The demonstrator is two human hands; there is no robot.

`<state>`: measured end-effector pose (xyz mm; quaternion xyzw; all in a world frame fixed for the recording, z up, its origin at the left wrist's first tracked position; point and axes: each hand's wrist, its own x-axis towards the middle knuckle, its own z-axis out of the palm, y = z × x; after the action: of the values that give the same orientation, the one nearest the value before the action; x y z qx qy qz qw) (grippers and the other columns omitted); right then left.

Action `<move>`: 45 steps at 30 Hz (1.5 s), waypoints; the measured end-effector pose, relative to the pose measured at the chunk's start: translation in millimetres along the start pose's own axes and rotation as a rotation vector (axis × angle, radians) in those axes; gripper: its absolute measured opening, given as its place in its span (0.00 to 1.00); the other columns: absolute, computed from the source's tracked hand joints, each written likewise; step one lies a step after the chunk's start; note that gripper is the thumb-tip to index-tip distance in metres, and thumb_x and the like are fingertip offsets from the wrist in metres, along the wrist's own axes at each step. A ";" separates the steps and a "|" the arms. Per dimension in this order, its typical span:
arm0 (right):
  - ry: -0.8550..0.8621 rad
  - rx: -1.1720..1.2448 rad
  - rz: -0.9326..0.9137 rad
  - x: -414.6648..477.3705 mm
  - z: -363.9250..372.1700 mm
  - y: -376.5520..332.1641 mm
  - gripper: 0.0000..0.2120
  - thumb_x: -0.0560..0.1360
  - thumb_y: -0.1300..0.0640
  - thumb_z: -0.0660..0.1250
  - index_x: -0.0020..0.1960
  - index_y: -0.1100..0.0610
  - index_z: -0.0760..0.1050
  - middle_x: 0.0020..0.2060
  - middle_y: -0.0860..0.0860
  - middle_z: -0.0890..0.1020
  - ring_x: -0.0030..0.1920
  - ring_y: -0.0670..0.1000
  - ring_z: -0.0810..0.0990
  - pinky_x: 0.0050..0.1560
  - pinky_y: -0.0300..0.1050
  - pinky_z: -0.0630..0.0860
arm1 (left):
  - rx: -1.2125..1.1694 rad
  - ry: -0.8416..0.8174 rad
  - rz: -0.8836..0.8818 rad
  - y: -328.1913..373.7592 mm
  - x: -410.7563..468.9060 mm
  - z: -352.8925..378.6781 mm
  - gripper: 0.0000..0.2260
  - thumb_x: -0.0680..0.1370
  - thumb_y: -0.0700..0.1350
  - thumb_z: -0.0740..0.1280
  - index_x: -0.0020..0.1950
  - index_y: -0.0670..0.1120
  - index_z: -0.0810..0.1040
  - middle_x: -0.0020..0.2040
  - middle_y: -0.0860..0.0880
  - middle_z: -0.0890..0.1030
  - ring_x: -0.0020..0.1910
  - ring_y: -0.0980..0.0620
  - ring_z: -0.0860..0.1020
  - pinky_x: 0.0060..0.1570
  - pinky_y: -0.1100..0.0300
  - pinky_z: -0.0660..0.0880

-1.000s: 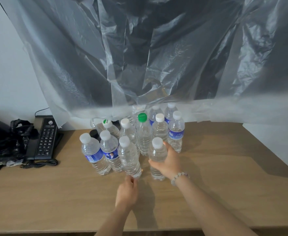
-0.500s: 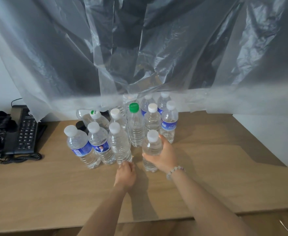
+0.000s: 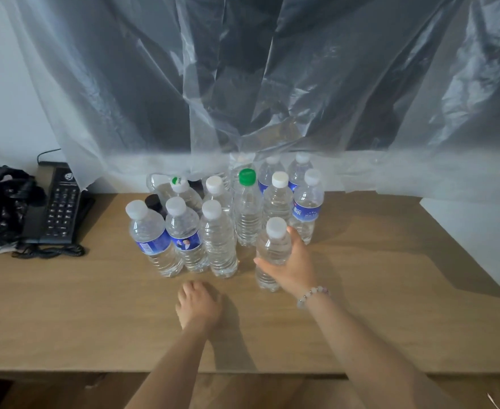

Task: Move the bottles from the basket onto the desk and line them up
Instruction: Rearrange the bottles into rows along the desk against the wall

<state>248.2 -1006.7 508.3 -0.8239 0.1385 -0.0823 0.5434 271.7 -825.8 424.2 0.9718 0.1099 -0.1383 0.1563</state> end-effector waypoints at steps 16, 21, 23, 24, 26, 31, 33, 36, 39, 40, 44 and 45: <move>-0.169 -0.332 0.233 -32.4 30.5 58.4 0.14 0.67 0.60 0.70 0.49 0.57 0.68 0.49 0.49 0.70 0.44 0.47 0.68 0.38 0.31 0.63 | 0.185 -0.183 -0.109 -27.1 0.1 11.6 0.41 0.75 0.69 0.47 0.76 0.45 0.36 0.77 0.45 0.36 0.75 0.45 0.36 0.72 0.42 0.44; -0.252 -0.517 0.169 -19.9 17.4 55.3 0.12 0.69 0.55 0.68 0.48 0.55 0.68 0.46 0.48 0.70 0.47 0.49 0.68 0.39 0.37 0.57 | 0.211 -0.225 -0.104 -26.2 0.7 9.5 0.41 0.76 0.69 0.46 0.76 0.44 0.34 0.76 0.44 0.34 0.75 0.44 0.35 0.72 0.41 0.43; -0.259 -0.501 0.181 -15.7 20.0 53.8 0.13 0.67 0.51 0.67 0.46 0.53 0.66 0.45 0.48 0.71 0.46 0.49 0.68 0.37 0.37 0.58 | 0.212 -0.231 -0.107 -26.2 0.8 9.9 0.41 0.76 0.69 0.46 0.75 0.44 0.34 0.76 0.44 0.34 0.75 0.44 0.35 0.72 0.41 0.43; -0.273 -0.489 0.178 -14.9 22.5 52.3 0.14 0.65 0.50 0.65 0.47 0.53 0.66 0.46 0.48 0.70 0.45 0.49 0.68 0.36 0.35 0.59 | 0.213 -0.235 -0.111 -26.1 1.2 9.6 0.41 0.76 0.69 0.46 0.75 0.44 0.34 0.76 0.44 0.34 0.75 0.44 0.35 0.71 0.41 0.43; -0.294 -0.484 0.154 -13.3 29.2 51.9 0.14 0.67 0.51 0.67 0.49 0.53 0.67 0.48 0.47 0.71 0.47 0.48 0.68 0.36 0.35 0.59 | 0.222 -0.252 -0.121 -25.2 3.4 8.9 0.41 0.75 0.69 0.46 0.75 0.44 0.33 0.76 0.43 0.33 0.75 0.44 0.34 0.71 0.41 0.43; -0.312 -0.542 0.116 -2.3 37.9 49.3 0.17 0.69 0.53 0.68 0.55 0.54 0.69 0.52 0.46 0.71 0.48 0.47 0.68 0.43 0.40 0.60 | 0.224 -0.278 -0.129 -24.9 5.2 8.8 0.41 0.76 0.69 0.47 0.75 0.44 0.33 0.75 0.43 0.32 0.75 0.44 0.34 0.71 0.41 0.43; -0.330 -0.557 0.100 2.1 41.4 48.8 0.17 0.68 0.52 0.68 0.55 0.53 0.68 0.51 0.46 0.71 0.49 0.47 0.68 0.44 0.40 0.62 | 0.225 -0.285 -0.132 -24.6 5.9 8.2 0.41 0.76 0.69 0.47 0.75 0.44 0.33 0.75 0.43 0.32 0.75 0.44 0.34 0.71 0.40 0.43; -0.343 -0.592 0.065 8.1 47.5 46.9 0.18 0.66 0.49 0.66 0.53 0.50 0.67 0.49 0.43 0.69 0.51 0.49 0.70 0.49 0.43 0.68 | 0.223 -0.302 -0.138 -23.0 6.6 6.5 0.41 0.76 0.68 0.48 0.75 0.44 0.32 0.75 0.44 0.32 0.74 0.44 0.33 0.71 0.40 0.42; -0.367 -0.606 0.061 11.6 51.2 46.0 0.18 0.67 0.48 0.67 0.54 0.49 0.66 0.49 0.43 0.68 0.52 0.48 0.70 0.49 0.43 0.68 | 0.222 -0.302 -0.141 -23.1 7.2 6.5 0.41 0.76 0.68 0.48 0.75 0.44 0.32 0.75 0.44 0.31 0.74 0.44 0.33 0.71 0.41 0.42; -0.367 -0.606 0.058 11.8 52.1 46.8 0.18 0.67 0.49 0.67 0.54 0.50 0.66 0.50 0.43 0.68 0.53 0.48 0.70 0.49 0.42 0.68 | 0.220 -0.298 -0.139 -23.2 7.2 6.6 0.41 0.76 0.68 0.48 0.75 0.44 0.32 0.75 0.44 0.31 0.74 0.44 0.33 0.71 0.41 0.42; -0.361 -0.612 0.042 10.6 53.9 48.8 0.19 0.68 0.50 0.67 0.56 0.51 0.66 0.51 0.44 0.68 0.52 0.48 0.69 0.49 0.41 0.67 | 0.210 -0.286 -0.139 -24.4 7.0 8.4 0.41 0.76 0.68 0.48 0.75 0.44 0.32 0.75 0.44 0.32 0.74 0.44 0.33 0.71 0.41 0.42; -0.366 -0.618 0.038 10.3 53.7 48.6 0.19 0.69 0.51 0.67 0.57 0.52 0.66 0.52 0.45 0.69 0.51 0.47 0.68 0.47 0.40 0.66 | 0.204 -0.283 -0.143 -24.4 6.6 8.1 0.41 0.76 0.68 0.48 0.75 0.44 0.32 0.75 0.44 0.32 0.74 0.44 0.33 0.71 0.41 0.42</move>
<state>266.6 -981.2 442.2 -0.9477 0.0726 0.1225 0.2856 269.7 -804.8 408.1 0.9431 0.1410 -0.2949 0.0605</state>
